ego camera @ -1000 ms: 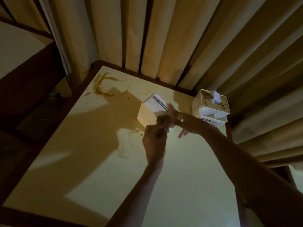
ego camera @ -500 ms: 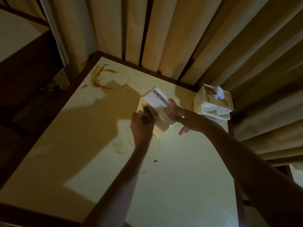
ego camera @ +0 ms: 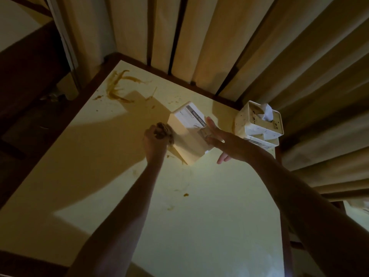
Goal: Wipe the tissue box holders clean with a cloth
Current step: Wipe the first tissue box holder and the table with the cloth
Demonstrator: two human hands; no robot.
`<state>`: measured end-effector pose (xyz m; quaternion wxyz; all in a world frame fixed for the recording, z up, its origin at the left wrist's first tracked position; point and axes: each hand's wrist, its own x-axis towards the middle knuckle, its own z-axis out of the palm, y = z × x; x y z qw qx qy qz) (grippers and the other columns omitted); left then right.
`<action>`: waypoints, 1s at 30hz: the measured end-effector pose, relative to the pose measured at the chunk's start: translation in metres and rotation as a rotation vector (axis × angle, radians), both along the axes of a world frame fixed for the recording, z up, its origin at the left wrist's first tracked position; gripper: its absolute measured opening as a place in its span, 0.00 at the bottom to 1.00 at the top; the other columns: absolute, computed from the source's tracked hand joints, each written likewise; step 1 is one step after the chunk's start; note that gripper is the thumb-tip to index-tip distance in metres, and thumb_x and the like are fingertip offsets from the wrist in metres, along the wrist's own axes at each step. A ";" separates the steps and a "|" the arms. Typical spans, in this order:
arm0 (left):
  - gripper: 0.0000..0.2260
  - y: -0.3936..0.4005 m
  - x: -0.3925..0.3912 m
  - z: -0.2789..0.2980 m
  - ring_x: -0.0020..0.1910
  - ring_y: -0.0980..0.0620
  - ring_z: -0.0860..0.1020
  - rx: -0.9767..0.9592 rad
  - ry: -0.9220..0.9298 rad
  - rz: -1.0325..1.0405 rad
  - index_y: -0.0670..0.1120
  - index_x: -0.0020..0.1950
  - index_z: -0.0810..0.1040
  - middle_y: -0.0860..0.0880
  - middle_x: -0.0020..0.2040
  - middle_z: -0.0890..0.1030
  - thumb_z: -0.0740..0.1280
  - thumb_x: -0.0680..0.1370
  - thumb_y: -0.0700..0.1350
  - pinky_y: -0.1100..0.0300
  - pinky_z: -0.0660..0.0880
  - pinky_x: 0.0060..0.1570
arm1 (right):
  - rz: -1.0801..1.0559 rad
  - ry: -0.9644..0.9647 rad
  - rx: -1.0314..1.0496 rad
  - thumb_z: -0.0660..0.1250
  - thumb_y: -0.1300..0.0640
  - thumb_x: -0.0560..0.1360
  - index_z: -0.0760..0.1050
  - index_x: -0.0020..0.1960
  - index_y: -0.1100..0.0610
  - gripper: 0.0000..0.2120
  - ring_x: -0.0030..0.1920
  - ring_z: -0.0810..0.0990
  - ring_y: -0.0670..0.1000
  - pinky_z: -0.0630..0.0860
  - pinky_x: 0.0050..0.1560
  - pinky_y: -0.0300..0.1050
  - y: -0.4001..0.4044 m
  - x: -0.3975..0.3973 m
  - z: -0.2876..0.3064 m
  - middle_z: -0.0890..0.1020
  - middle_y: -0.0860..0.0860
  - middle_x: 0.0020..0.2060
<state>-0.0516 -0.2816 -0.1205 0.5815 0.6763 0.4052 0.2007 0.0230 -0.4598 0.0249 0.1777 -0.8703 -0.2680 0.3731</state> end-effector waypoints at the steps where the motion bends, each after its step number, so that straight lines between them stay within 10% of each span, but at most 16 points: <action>1: 0.09 -0.010 -0.003 0.002 0.42 0.49 0.78 0.018 0.010 -0.030 0.46 0.41 0.75 0.47 0.44 0.79 0.69 0.66 0.35 0.58 0.78 0.37 | -0.001 -0.003 -0.001 0.54 0.44 0.80 0.33 0.71 0.31 0.32 0.38 0.85 0.49 0.81 0.41 0.40 0.000 0.000 0.000 0.49 0.47 0.77; 11: 0.12 -0.056 -0.031 -0.006 0.45 0.55 0.71 0.239 0.010 -0.346 0.43 0.46 0.75 0.50 0.48 0.71 0.76 0.68 0.37 0.75 0.69 0.38 | -0.004 -0.002 -0.013 0.54 0.42 0.80 0.33 0.69 0.28 0.31 0.39 0.85 0.49 0.80 0.41 0.41 -0.002 0.003 -0.003 0.48 0.46 0.77; 16: 0.08 0.007 -0.004 -0.004 0.45 0.46 0.76 0.475 0.101 -0.284 0.43 0.47 0.76 0.45 0.49 0.75 0.69 0.70 0.35 0.52 0.77 0.45 | -0.013 0.008 -0.027 0.53 0.43 0.81 0.33 0.71 0.30 0.31 0.41 0.85 0.50 0.80 0.44 0.43 -0.001 0.002 0.000 0.48 0.47 0.77; 21: 0.06 -0.022 -0.027 -0.005 0.43 0.41 0.77 0.603 0.111 -0.448 0.43 0.42 0.78 0.42 0.42 0.78 0.72 0.67 0.36 0.50 0.75 0.40 | -0.014 0.005 0.003 0.53 0.43 0.81 0.34 0.71 0.30 0.30 0.43 0.85 0.49 0.78 0.41 0.39 -0.002 0.003 -0.002 0.53 0.46 0.77; 25: 0.05 -0.059 -0.059 -0.006 0.44 0.51 0.76 0.475 0.077 -0.669 0.46 0.40 0.81 0.48 0.45 0.79 0.72 0.69 0.36 0.65 0.72 0.41 | -0.037 0.007 0.028 0.54 0.44 0.81 0.36 0.70 0.28 0.30 0.43 0.84 0.49 0.78 0.40 0.40 -0.003 0.006 -0.008 0.56 0.46 0.76; 30: 0.09 -0.003 -0.068 0.021 0.36 0.58 0.74 0.367 0.056 -0.448 0.44 0.40 0.84 0.53 0.39 0.77 0.70 0.68 0.31 0.74 0.69 0.35 | -0.052 0.026 0.036 0.54 0.44 0.81 0.36 0.70 0.28 0.30 0.46 0.83 0.49 0.78 0.42 0.41 -0.002 0.007 -0.013 0.56 0.49 0.76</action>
